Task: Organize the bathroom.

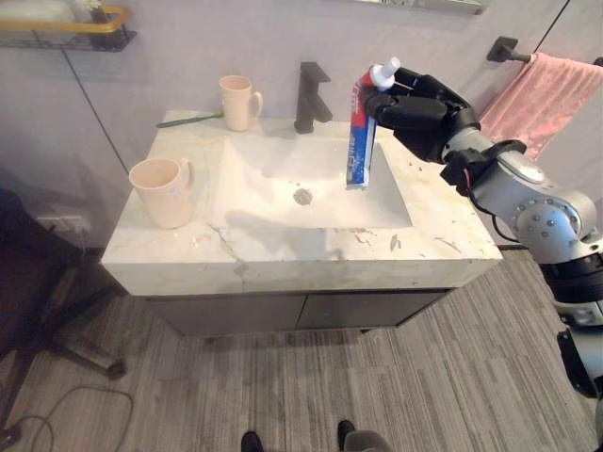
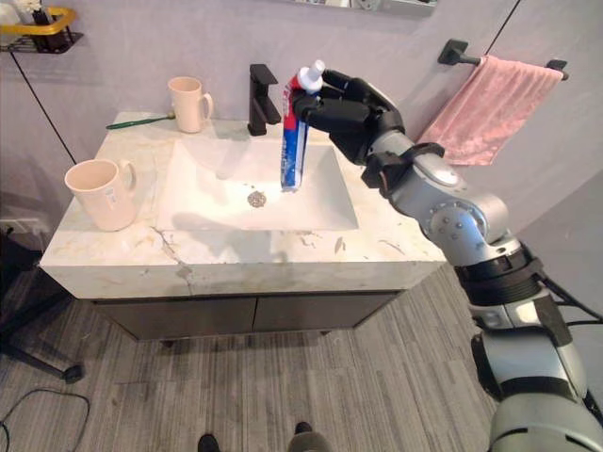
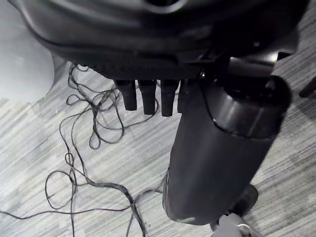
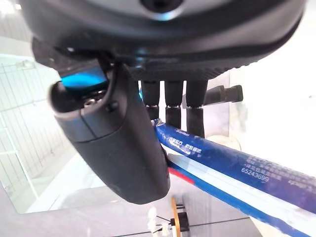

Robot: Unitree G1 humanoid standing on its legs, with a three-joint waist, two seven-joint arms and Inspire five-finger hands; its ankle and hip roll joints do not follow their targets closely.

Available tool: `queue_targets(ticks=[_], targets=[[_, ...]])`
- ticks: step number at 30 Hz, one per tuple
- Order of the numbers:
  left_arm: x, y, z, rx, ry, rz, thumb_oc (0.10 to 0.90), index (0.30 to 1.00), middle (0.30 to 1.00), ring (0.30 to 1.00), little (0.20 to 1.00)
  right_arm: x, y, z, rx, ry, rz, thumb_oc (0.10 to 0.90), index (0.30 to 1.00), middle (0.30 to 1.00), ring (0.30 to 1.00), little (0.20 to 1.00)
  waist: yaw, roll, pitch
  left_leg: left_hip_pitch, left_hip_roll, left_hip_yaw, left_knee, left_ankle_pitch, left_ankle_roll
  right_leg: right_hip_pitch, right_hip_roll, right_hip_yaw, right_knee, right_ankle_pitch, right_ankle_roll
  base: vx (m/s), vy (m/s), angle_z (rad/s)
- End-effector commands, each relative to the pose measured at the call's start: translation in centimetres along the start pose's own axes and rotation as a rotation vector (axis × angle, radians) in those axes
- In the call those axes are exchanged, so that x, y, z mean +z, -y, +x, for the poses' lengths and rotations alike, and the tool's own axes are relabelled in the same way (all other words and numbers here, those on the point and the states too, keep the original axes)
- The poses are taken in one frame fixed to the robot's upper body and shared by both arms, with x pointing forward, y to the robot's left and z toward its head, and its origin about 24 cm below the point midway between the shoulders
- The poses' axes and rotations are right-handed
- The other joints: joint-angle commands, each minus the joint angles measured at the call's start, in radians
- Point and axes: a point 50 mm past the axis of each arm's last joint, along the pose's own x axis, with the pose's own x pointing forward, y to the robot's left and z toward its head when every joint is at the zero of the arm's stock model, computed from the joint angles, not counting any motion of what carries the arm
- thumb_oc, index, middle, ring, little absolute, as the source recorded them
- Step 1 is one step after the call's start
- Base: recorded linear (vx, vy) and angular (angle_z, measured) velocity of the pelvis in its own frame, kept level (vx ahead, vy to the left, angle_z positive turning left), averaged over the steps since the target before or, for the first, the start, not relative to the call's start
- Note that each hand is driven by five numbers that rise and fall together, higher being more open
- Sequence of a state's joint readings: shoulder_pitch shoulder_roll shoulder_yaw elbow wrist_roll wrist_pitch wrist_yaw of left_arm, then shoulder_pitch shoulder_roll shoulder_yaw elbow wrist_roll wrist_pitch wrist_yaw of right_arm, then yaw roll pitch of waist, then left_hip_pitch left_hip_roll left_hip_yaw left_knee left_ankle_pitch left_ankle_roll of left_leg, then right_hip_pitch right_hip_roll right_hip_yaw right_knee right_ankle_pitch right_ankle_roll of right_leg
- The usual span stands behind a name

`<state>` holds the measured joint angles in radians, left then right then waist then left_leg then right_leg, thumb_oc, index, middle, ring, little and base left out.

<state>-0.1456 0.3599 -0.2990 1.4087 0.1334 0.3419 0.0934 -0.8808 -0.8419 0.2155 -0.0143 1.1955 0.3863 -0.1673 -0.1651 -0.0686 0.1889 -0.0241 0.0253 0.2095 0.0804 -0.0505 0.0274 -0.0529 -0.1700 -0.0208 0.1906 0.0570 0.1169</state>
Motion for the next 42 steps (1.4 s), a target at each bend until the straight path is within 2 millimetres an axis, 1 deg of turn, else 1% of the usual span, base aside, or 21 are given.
queue_targets(ticks=[1, 2, 3, 4, 6, 7, 8, 11, 12, 13, 14, 16, 20, 27, 31, 34, 35, 37, 38, 40, 42], targets=[[-6.7, 0.2, 0.7, 0.006, -0.194, 0.121, 0.8, 0.9, 0.9, 0.9, 0.9, 7.8, 0.8, -1.5, -0.025, 0.348, 0.061, 0.4, 0.3, 0.3, 0.3, 0.3, 0.023, 0.026, -0.098, -0.009, 0.025, -0.012, 0.021, -0.036, 0.009, -0.149, -0.078, 0.072, 0.365, 0.166, 0.053, 0.11, 0.121, 0.0], [-6.8, 0.2, 0.7, 0.01, -0.196, 0.123, 0.8, 0.9, 0.9, 0.9, 0.9, 7.8, 0.8, -1.5, -0.025, 0.348, 0.059, 0.4, 0.3, 0.3, 0.3, 0.3, 0.024, 0.029, -0.097, -0.006, 0.026, -0.012, 0.018, -0.038, 0.009, -0.161, -0.078, 0.076, 0.376, 0.171, 0.053, 0.22, 0.071, -0.06], [-7.3, -0.2, 0.7, 0.023, -0.209, 0.116, 0.8, 0.9, 0.9, 0.9, 0.9, 7.5, 0.9, -1.5, -0.036, 0.342, 0.04, 0.4, 0.3, 0.3, 0.3, 0.3, 0.012, 0.031, -0.096, 0.034, 0.016, -0.006, 0.003, -0.045, 0.001, -0.198, -0.024, 0.084, 0.312, 0.157, 0.059, 0.26, 0.01, -0.07], [-7.1, -0.4, 0.7, 0.024, -0.208, 0.114, 0.8, 0.9, 0.9, 0.9, 0.9, 7.5, 0.9, -1.4, -0.044, 0.342, 0.032, 0.4, 0.3, 0.3, 0.3, 0.3, 0.008, 0.02, -0.1, 0.041, 0.0, -0.01, 0.003, -0.044, -0.004, -0.199, 0.007, 0.082, 0.236, 0.149, 0.059, 0.35, -0.019, 0.01], [-6.3, -0.4, 0.7, 0.034, -0.191, 0.146, 0.8, 0.9, 0.9, 0.9, 0.9, 7.3, 1.3, -1.3, -0.062, 0.342, 0.018, 0.4, 0.3, 0.3, 0.3, 0.3, -0.012, -0.01, -0.104, 0.05, -0.059, -0.025, 0.02, -0.062, -0.005, -0.206, 0.085, 0.087, 0.028, 0.122, 0.076, 0.28, -0.029, 0.11], [-6.2, -0.3, 0.7, 0.038, -0.187, 0.154, 0.8, 0.9, 0.9, 0.9, 0.9, 7.4, 1.5, -1.3, -0.069, 0.341, 0.012, 0.4, 0.3, 0.3, 0.3, 0.3, -0.02, -0.014, -0.103, 0.056, -0.071, -0.035, 0.025, -0.073, -0.003, -0.213, 0.1, 0.088, 0.0, 0.124, 0.08, 0.31, 0.023, 0.11], [-5.8, 0.1, 0.6, 0.046, -0.174, 0.156, 0.8, 0.9, 0.9, 0.9, 0.9, 7.9, 1.9, -1.6, -0.077, 0.335, 0.001, 0.4, 0.3, 0.3, 0.3, 0.3, -0.04, -0.02, -0.099, 0.077, -0.09, -0.051, 0.043, -0.101, 0.001, -0.249, 0.128, 0.059, -0.015, 0.129, 0.084, 0.22, 0.039, 0.14], [-5.1, 0.2, 0.6, 0.054, -0.15, 0.162, 0.8, 0.9, 0.9, 0.9, 0.9, 8.4, 2.1, -1.9, -0.086, 0.332, -0.004, 0.4, 0.3, 0.3, 0.3, 0.3, -0.053, -0.017, -0.097, 0.084, -0.098, -0.065, 0.059, -0.123, 0.004, -0.281, 0.153, 0.049, 0.056, 0.102, 0.078, 0.15, -0.002, 0.71], [-4.2, 0.0, 0.5, 0.075, -0.128, 0.177, 0.8, 0.9, 0.9, 0.9, 0.9, 8.8, 2.3, -1.7, -0.103, 0.318, -0.018, 0.4, 0.3, 0.3, 0.3, 0.3, -0.059, -0.014, -0.123, 0.075, -0.113, -0.091, 0.083, -0.131, 0.006, -0.22, 0.159, 0.066, 0.038, 0.031, 0.046, 0.15, -0.077, 1.03], [-4.2, 0.0, 0.5, 0.075, -0.128, 0.176, 0.8, 0.9, 0.9, 0.9, 0.9, 8.9, 2.3, -1.7, -0.103, 0.318, -0.019, 0.4, 0.3, 0.3, 0.3, 0.3, -0.062, -0.013, -0.122, 0.076, -0.112, -0.094, 0.084, -0.132, 0.005, -0.218, 0.158, 0.064, 0.039, 0.028, 0.046, 0.17, -0.085, 1.0], [-3.9, -0.2, 0.5, 0.071, -0.112, 0.176, 0.8, 0.9, 0.9, 0.9, 0.9, 9.0, 2.5, -1.5, -0.109, 0.312, -0.025, 0.4, 0.3, 0.3, 0.3, 0.3, -0.062, -0.005, -0.137, 0.077, -0.106, -0.096, 0.085, -0.128, -0.003, -0.182, 0.158, 0.071, 0.043, -0.01, 0.034, 0.08, -0.018, 1.38], [-3.1, -0.2, 0.5, 0.052, -0.078, 0.16, 0.8, 0.9, 0.9, 0.9, 0.9, 9.0, 2.9, -1.1, -0.079, 0.317, -0.04, 0.4, 0.3, 0.3, 0.3, 0.3, -0.056, -0.007, -0.157, 0.068, -0.1, -0.092, 0.078, -0.116, -0.005, -0.12, 0.147, 0.06, 0.019, -0.039, 0.032, 0.08, -0.047, 0.83], [-2.8, -0.7, 0.4, 0.103, -0.094, 0.118, 0.8, 0.9, 0.9, 0.9, 0.9, 9.2, 2.7, -0.7, -0.042, 0.337, -0.049, 0.4, 0.3, 0.3, 0.3, 0.3, -0.052, -0.016, -0.181, 0.063, -0.092, -0.1, 0.037, -0.097, -0.001, -0.091, 0.149, 0.066, -0.014, -0.046, 0.038, 0.01, -0.047, 0.12], [-4.9, -1.4, -0.2, 0.366, -0.281, -0.11, 0.8, 0.9, 0.9, 0.9, 0.9, 10.0, -0.2, -1.2, 0.005, 0.387, -0.049, 0.4, 0.3, 0.3, 0.3, 0.3, -0.047, -0.045, -0.196, 0.034, -0.08, -0.101, 0.015, -0.076, 0.005, -0.085, 0.152, 0.076, -0.03, -0.051, 0.045, -0.04, -0.038, -0.08], [-5.6, -1.5, -0.4, 0.425, -0.351, -0.204, 0.8, 0.9, 0.9, 0.9, 0.9, 10.3, -0.7, -1.6, 0.01, 0.409, -0.047, 0.4, 0.3, 0.3, 0.3, 0.3, -0.043, -0.056, -0.196, 0.023, -0.07, -0.097, 0.015, -0.071, 0.004, -0.086, 0.147, 0.069, -0.028, -0.054, 0.049, -0.03, -0.073, 0.07], [-6.3, -1.5, -0.4, 0.444, -0.382, -0.232, 0.8, 0.9, 0.9, 0.9, 0.9, 10.8, -1.0, -1.9, 0.009, 0.426, -0.04, 0.4, 0.3, 0.3, 0.3, 0.3, -0.041, -0.063, -0.199, 0.006, -0.059, -0.075, 0.05, -0.083, 0.001, -0.083, 0.14, 0.062, -0.019, -0.071, 0.048, -0.01, -0.109, 0.23], [-6.5, -1.5, -0.4, 0.448, -0.379, -0.23, 0.8, 0.9, 0.9, 0.9, 0.9, 11.1, -1.0, -2.0, 0.001, 0.426, -0.045, 0.4, 0.3, 0.3, 0.3, 0.3, -0.047, -0.062, -0.205, 0.0, -0.047, -0.048, 0.056, -0.08, -0.005, -0.083, 0.141, 0.053, -0.015, -0.081, 0.042, 0.02, -0.086, 0.53], [-6.3, -1.6, -0.3, 0.461, -0.348, -0.205, 0.8, 0.9, 0.9, 0.9, 0.9, 11.6, -1.1, -2.2, -0.028, 0.419, -0.086, 0.4, 0.3, 0.3, 0.3, 0.3, -0.05, -0.076, -0.211, -0.048, -0.045, -0.03, 0.183, -0.098, -0.03, -0.067, 0.134, 0.054, -0.028, -0.085, 0.022, 0.02, -0.039, 0.63], [-6.2, -1.6, -0.3, 0.462, -0.342, -0.202, 0.8, 0.9, 0.9, 0.9, 0.9, 11.7, -1.2, -2.3, -0.034, 0.42, -0.09, 0.4, 0.3, 0.3, 0.3, 0.3, -0.051, -0.079, -0.209, -0.075, -0.025, -0.03, 0.227, -0.093, -0.043, -0.062, 0.132, 0.048, -0.03, -0.084, 0.018, -0.02, -0.05, 0.84], [-5.7, -1.9, -0.3, 0.478, -0.307, -0.187, 0.8, 0.9, 0.9, 0.9, 0.9, 12.2, -1.2, -2.6, -0.07, 0.423, -0.111, 0.4, 0.3, 0.3, 0.3, 0.3, -0.055, -0.088, -0.208, -0.151, 0.06, -0.049, 0.335, -0.061, -0.087, -0.051, 0.127, 0.023, -0.041, -0.075, 0.001, -0.02, -0.039, 0.98], [-4.7, -2.5, -0.3, 0.479, -0.268, -0.168, 0.8, 0.9, 0.9, 0.9, 0.9, 12.3, -0.9, -2.7, -0.101, 0.406, -0.145, 0.4, 0.3, 0.3, 0.3, 0.3, -0.065, -0.095, -0.216, -0.134, 0.108, -0.122, 0.318, -0.1, -0.077, -0.035, 0.12, 0.022, -0.065, -0.065, 0.001, 0.05, 0.095, 1.04]])
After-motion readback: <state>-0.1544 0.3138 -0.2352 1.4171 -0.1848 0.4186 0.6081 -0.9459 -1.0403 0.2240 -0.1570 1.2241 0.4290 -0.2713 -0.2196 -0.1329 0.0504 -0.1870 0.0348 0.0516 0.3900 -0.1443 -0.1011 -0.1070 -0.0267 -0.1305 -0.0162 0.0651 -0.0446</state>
